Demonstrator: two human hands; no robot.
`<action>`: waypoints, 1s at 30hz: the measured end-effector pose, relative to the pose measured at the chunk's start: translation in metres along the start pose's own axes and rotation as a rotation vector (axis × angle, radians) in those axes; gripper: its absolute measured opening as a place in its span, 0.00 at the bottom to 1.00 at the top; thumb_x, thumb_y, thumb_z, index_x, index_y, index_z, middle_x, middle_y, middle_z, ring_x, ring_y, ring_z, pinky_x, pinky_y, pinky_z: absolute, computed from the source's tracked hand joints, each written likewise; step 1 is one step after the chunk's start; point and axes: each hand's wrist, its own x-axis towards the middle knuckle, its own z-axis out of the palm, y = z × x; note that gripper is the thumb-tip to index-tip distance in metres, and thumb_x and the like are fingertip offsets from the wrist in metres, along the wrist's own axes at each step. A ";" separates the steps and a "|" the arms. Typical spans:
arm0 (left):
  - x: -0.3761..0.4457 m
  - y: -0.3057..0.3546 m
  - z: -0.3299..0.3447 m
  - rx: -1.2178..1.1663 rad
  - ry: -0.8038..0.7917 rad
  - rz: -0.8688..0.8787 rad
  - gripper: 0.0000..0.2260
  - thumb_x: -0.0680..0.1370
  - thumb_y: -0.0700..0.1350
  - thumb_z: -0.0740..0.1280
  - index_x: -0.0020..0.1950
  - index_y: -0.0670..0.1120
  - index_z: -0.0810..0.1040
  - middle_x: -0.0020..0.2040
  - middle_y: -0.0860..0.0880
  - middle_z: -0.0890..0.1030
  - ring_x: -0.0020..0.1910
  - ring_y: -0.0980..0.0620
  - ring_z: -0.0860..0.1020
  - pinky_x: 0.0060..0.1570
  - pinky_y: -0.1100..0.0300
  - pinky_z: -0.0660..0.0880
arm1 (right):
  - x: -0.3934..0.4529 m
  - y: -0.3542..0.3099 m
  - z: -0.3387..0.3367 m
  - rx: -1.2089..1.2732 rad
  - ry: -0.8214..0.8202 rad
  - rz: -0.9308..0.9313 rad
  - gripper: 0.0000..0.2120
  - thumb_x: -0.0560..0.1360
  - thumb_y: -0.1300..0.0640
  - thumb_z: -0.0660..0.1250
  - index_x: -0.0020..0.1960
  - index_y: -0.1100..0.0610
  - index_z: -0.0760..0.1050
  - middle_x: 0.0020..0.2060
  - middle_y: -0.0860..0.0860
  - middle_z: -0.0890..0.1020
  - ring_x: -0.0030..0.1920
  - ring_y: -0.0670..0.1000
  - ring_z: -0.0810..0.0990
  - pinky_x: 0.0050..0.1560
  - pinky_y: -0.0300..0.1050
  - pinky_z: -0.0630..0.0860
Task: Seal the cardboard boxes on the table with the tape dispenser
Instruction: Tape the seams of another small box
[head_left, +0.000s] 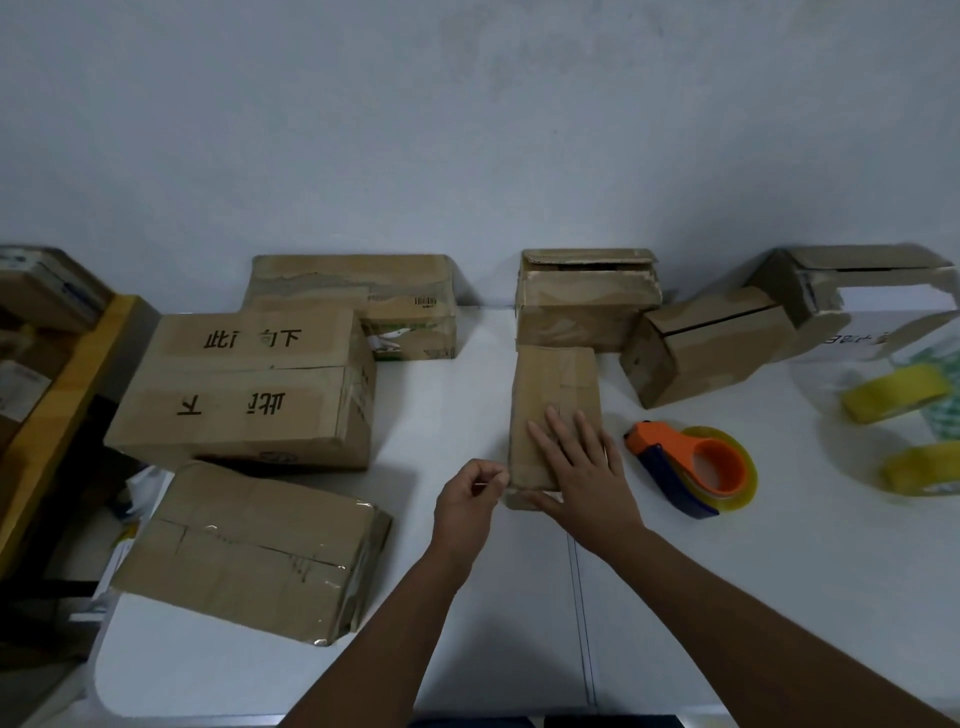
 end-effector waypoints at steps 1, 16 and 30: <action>0.000 0.000 0.001 0.023 0.012 0.014 0.05 0.80 0.44 0.66 0.46 0.50 0.81 0.41 0.58 0.82 0.38 0.63 0.76 0.44 0.67 0.74 | 0.000 -0.001 0.001 -0.014 0.001 0.005 0.39 0.76 0.31 0.52 0.77 0.41 0.34 0.77 0.44 0.35 0.77 0.53 0.32 0.76 0.56 0.39; 0.034 -0.008 0.022 0.228 -0.082 -0.177 0.09 0.84 0.45 0.58 0.58 0.41 0.72 0.60 0.38 0.74 0.51 0.42 0.79 0.44 0.57 0.77 | 0.001 -0.005 0.002 -0.013 -0.023 0.020 0.39 0.76 0.31 0.49 0.76 0.43 0.31 0.76 0.46 0.33 0.76 0.55 0.30 0.75 0.58 0.36; 0.047 0.026 -0.030 1.084 -0.490 0.635 0.10 0.79 0.53 0.68 0.47 0.46 0.80 0.42 0.51 0.77 0.42 0.53 0.74 0.39 0.59 0.67 | 0.001 -0.004 -0.001 -0.009 -0.046 0.012 0.39 0.75 0.29 0.46 0.77 0.44 0.32 0.76 0.47 0.33 0.76 0.56 0.31 0.75 0.59 0.36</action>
